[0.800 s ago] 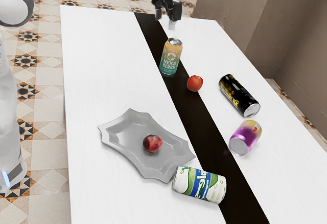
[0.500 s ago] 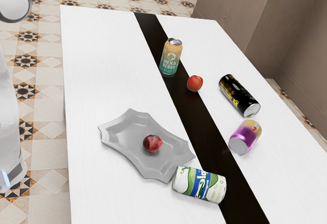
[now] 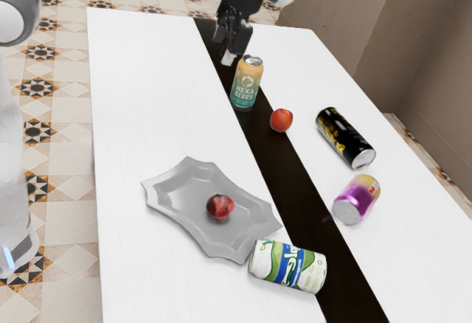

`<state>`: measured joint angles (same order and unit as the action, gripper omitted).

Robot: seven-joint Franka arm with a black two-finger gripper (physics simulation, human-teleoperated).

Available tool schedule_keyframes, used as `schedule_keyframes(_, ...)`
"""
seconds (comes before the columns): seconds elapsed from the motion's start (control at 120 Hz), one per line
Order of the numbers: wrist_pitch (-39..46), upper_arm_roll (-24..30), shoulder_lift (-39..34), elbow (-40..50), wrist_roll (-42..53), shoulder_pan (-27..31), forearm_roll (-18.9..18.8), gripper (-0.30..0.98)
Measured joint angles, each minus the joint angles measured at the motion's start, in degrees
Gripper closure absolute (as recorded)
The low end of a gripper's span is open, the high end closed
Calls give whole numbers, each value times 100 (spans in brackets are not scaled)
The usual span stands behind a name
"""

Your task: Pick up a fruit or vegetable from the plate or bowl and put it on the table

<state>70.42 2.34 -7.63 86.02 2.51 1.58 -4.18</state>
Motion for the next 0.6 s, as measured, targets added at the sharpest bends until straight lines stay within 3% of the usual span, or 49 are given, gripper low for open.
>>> schedule_keyframes(0.083,1045,173,-1143,1939,19,-27,105,2)
schedule_keyframes(0.15,1673,1305,-2477,3152,-3,989,432,2)
schedule_keyframes(0.217,1899,2635,-2986,3189,-39,2066,838,2)
schedule_keyframes(0.308,1942,3698,-3084,2752,-118,2903,1242,2)
schedule_keyframes(0.417,2142,4009,-3265,2919,-177,3079,1749,3)
schedule_keyframes(0.6,2508,3773,-2965,3624,-290,2366,2181,2)
